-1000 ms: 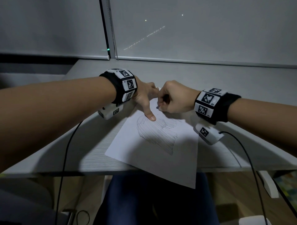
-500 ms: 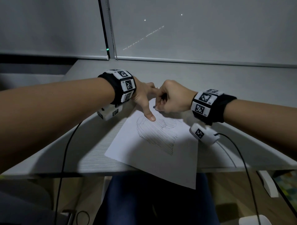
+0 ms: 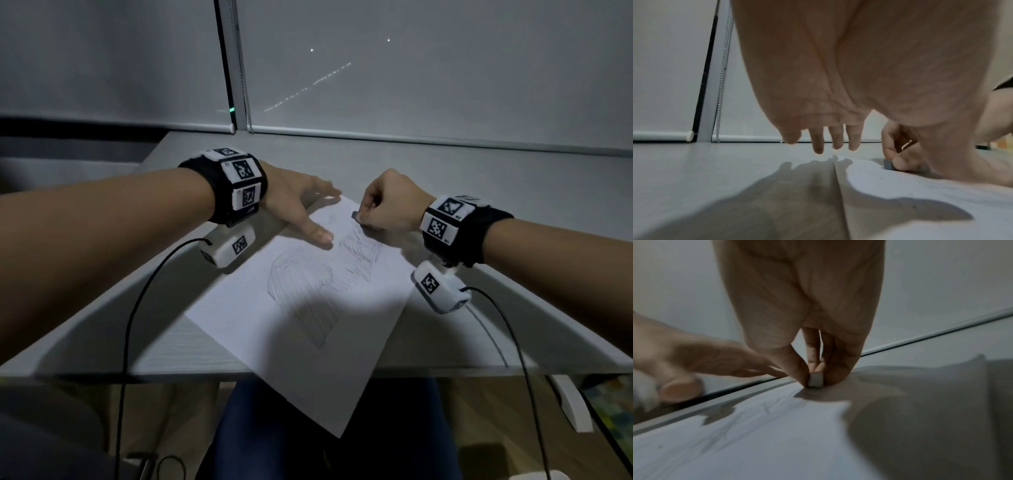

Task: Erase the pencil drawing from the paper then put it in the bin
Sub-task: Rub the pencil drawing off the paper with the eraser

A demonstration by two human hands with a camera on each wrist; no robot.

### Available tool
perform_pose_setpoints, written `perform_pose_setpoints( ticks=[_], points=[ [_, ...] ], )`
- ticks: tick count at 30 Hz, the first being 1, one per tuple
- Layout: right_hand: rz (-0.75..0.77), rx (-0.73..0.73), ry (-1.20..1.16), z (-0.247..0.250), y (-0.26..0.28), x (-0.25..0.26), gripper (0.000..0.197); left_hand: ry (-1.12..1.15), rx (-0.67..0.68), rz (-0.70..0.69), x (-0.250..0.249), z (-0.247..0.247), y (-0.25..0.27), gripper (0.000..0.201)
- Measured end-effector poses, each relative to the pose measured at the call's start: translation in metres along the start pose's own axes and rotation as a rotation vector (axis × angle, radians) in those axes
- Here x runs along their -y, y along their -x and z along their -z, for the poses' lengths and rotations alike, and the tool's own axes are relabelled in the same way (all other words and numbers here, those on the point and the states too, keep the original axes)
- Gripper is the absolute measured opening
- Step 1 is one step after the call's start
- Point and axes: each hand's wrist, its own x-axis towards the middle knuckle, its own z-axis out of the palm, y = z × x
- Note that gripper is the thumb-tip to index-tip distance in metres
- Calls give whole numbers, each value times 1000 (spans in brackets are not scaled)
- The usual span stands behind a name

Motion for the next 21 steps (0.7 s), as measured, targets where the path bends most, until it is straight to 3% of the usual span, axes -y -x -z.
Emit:
perform_pose_setpoints(
  ticks=[7, 15, 21],
  points=[
    [209, 28, 3, 7, -4, 27, 8, -187, -22, -94, -1, -17, -14, 127],
    [223, 3, 98, -9, -12, 32, 9, -253, 29, 29, -9, -14, -14, 127],
    [296, 163, 49, -3, -2, 38, 7, -342, 53, 12, -14, -12, -11, 116]
  ],
)
